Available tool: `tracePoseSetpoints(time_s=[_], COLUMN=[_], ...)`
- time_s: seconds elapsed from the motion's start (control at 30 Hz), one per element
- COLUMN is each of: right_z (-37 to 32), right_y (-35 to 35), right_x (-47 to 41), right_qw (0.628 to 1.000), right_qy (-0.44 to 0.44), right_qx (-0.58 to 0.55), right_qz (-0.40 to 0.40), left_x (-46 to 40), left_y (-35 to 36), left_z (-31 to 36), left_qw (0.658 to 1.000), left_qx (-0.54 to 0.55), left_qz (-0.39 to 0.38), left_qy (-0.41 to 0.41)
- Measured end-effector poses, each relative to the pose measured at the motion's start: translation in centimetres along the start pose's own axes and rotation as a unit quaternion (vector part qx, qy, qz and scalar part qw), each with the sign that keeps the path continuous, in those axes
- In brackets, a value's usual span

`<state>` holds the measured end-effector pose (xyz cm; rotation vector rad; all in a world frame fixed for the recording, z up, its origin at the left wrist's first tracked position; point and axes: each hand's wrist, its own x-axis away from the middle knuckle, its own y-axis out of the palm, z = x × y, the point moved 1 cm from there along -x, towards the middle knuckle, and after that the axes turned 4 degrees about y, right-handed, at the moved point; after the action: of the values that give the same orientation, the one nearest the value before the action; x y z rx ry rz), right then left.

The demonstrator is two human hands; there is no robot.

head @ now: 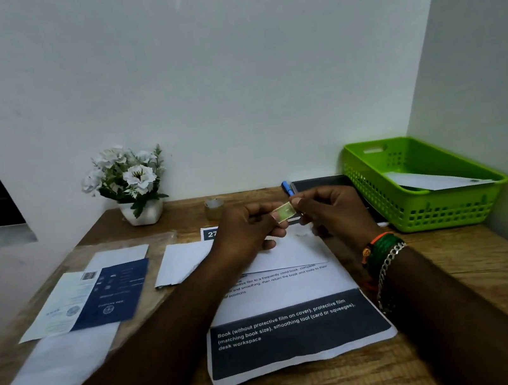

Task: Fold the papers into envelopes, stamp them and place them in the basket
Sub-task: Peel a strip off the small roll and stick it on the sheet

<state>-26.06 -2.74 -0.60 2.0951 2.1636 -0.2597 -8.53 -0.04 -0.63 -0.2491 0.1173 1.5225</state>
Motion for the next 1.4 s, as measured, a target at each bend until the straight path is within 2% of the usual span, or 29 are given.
tracePoseSetpoints(time_s=[0.13, 0.2, 0.23, 0.3, 0.4, 0.5, 0.83, 1.03, 1.17, 1.3, 1.4], right_z=[0.0, 0.0, 0.1, 0.5, 1.0, 1.0, 1.2, 0.8, 0.8, 1.0, 1.4], right_y=[0.1, 0.0, -0.1, -0.3, -0.7, -1.1, -1.3, -1.3, -1.4, -1.0, -0.3], right_x=[0.1, -0.1, -0.2, -0.6, -1.0, -0.9, -0.8, -0.4, -0.2, 0.0, 0.3], right_qw=[1.0, 1.0, 1.0, 0.999, 0.997, 0.993, 0.984, 0.981, 0.979, 0.975, 0.972], right_qy=[0.006, 0.015, 0.021, 0.03, 0.055, 0.089, 0.157, 0.164, 0.143, 0.141, 0.15], right_qx=[-0.004, -0.017, -0.021, -0.019, -0.017, -0.018, 0.02, 0.054, 0.114, 0.147, 0.159], right_qz=[-0.012, -0.001, 0.008, 0.024, 0.043, 0.071, 0.083, 0.088, 0.089, 0.083, 0.091], left_x=[-0.3, -0.7, -1.0, -1.3, -0.7, -0.2, -0.3, -0.2, 0.0, -0.6, -1.2], left_y=[-0.2, -0.5, -0.8, -1.5, -2.5, -2.4, -2.0, -1.8, -1.5, -0.8, -0.4], left_z=[0.1, -0.3, -0.5, -0.9, -1.4, -1.4, -0.7, -0.3, -0.3, -1.9, -3.0], left_qw=[0.999, 0.994, 0.983, 0.937, 0.878, 0.862, 0.851, 0.812, 0.823, 0.884, 0.905], left_qx=[-0.038, -0.094, -0.159, -0.322, -0.464, -0.483, -0.508, -0.562, -0.546, -0.45, -0.407], left_qz=[-0.007, 0.005, 0.015, 0.004, -0.093, -0.148, -0.115, -0.153, -0.145, -0.069, -0.041], left_qy=[0.028, 0.058, 0.09, 0.138, 0.071, 0.033, 0.061, 0.041, 0.051, 0.103, 0.12])
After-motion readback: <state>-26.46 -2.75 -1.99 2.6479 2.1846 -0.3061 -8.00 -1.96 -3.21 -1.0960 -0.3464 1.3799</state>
